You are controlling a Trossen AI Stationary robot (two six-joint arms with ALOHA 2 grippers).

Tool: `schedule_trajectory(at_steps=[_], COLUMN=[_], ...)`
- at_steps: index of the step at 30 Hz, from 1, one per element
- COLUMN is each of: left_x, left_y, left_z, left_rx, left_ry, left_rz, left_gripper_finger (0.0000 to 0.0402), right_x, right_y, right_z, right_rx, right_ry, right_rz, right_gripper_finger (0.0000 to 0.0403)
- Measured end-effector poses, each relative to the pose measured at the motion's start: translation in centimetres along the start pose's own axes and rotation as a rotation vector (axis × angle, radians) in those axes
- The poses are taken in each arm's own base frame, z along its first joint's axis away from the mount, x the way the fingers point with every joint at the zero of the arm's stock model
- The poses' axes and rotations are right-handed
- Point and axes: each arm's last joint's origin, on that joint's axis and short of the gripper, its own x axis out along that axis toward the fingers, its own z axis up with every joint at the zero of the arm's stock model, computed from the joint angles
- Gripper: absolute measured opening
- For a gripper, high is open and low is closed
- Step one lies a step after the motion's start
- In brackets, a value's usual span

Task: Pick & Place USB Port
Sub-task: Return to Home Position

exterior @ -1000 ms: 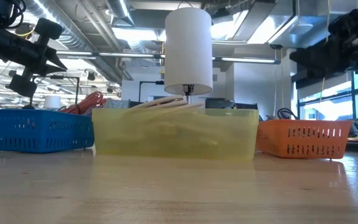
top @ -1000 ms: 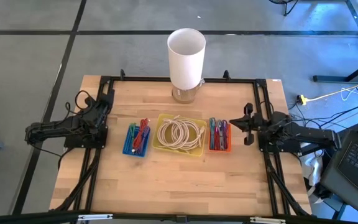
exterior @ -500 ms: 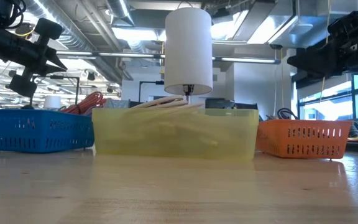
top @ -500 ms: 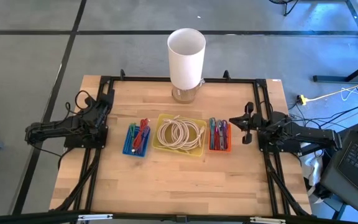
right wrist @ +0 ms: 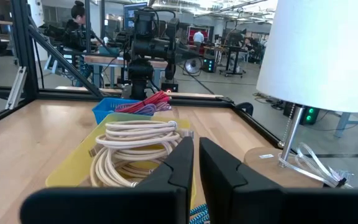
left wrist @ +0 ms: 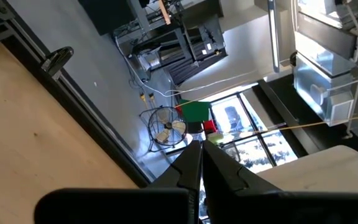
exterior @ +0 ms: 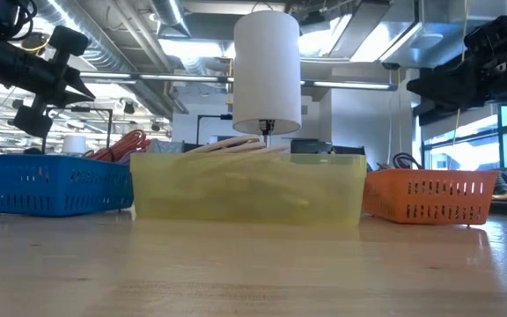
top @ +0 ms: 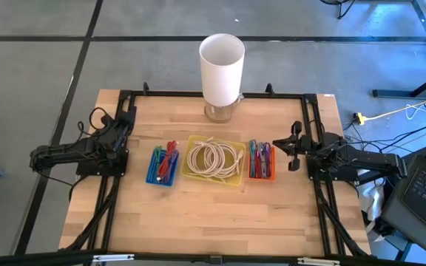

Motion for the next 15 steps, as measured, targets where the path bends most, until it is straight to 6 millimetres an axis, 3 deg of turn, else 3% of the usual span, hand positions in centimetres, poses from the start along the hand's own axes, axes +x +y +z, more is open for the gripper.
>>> schedule_trajectory(at_steps=[3, 6, 10, 15], left_x=[-0.1, -0.2, -0.8, -1.8], left_y=[0.1, -0.1, -0.4, 0.0], left_z=[-0.1, -0.6, -1.9, -3.4], left_rx=[0.08, 0.353, 0.624, 0.956], left_ry=[0.05, 0.253, 0.54, 0.687], left_rz=[-0.015, -0.13, -0.467, -1.017], left_gripper_finger=[0.0006, 0.0006, 0.0006, 0.0006], right_x=[0.0, 0.0, 0.0, 0.0], right_y=[0.0, 0.0, 0.0, 0.0], right_z=[0.0, 0.0, 0.0, 0.0], right_rx=[0.0, 0.0, 0.0, 0.0], right_ry=[0.0, 0.0, 0.0, 0.0], right_rz=[0.0, 0.0, 0.0, 0.0], right_gripper_finger=[0.0031, 0.0031, 0.0031, 0.0031])
